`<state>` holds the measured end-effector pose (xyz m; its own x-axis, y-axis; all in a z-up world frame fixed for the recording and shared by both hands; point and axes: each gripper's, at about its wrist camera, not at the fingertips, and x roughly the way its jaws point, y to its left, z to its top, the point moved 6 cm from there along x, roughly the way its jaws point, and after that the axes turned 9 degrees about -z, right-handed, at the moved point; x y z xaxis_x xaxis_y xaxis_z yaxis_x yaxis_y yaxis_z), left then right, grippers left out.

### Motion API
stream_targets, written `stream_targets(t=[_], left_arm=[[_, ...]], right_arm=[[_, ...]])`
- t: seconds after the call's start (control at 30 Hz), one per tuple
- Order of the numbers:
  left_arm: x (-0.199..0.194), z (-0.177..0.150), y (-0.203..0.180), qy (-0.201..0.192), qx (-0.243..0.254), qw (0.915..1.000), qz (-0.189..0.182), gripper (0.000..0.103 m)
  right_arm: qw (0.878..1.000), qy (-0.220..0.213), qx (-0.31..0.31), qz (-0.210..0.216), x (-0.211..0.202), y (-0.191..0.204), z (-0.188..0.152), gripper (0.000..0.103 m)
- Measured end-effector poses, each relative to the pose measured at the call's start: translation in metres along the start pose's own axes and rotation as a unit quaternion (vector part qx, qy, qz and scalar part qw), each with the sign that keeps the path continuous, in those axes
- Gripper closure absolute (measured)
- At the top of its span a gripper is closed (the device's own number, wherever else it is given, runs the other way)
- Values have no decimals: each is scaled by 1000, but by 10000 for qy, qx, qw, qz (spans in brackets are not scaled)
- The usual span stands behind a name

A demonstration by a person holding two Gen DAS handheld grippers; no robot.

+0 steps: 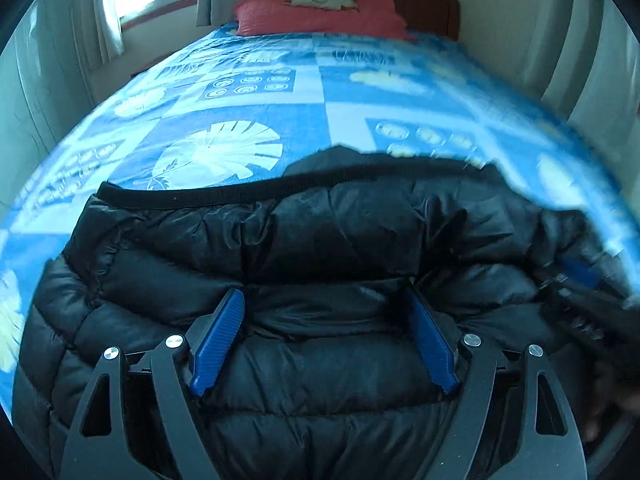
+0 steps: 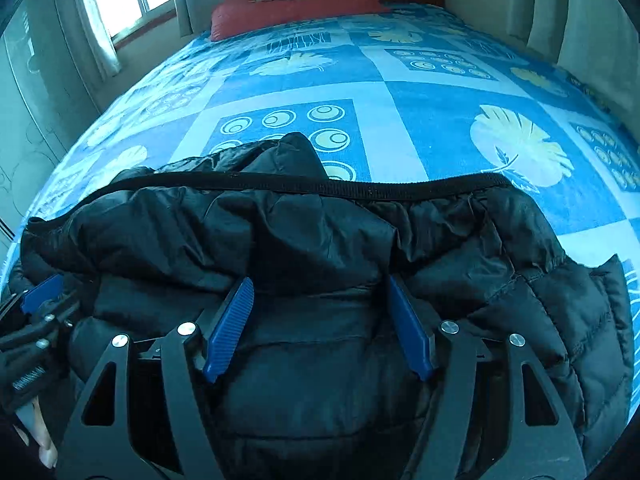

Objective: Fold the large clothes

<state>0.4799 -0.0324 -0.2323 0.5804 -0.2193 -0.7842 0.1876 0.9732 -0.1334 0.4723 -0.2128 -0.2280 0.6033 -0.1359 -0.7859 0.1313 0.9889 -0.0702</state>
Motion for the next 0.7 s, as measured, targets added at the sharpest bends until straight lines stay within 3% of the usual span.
stream_targets(t=[0.07,0.13,0.27,0.4,0.5,0.57,0.7], left_arm=[[-4,0,-3,80,130,9998,163,23],[-22,-2,-1,3,89,9999,59,24],[-75,-17,12,-568,-141,9979,-274,24],[-61,-36,24,-360,-199,9988,-263,24],[-45,-38,21,-347,-64,9993,-107,22],[-48,-37,19,-336,7,9994,-24,22],[-86,-50,25,-534,-141,9979,-352,22]], right_arm=[[9999,-56,-77,-58,-12,1,0,36],[9995,-277,17,169,-37,-2,-4,36],[9971,-721,-141,187,-77,-10,-25,36],[9987,-395,-155,273,-52,-10,-51,35],[9987,-335,-17,388,-47,-11,-48,33],[9986,-346,21,400,-56,-14,-48,34],[9973,-610,223,347,-98,-41,-64,33]])
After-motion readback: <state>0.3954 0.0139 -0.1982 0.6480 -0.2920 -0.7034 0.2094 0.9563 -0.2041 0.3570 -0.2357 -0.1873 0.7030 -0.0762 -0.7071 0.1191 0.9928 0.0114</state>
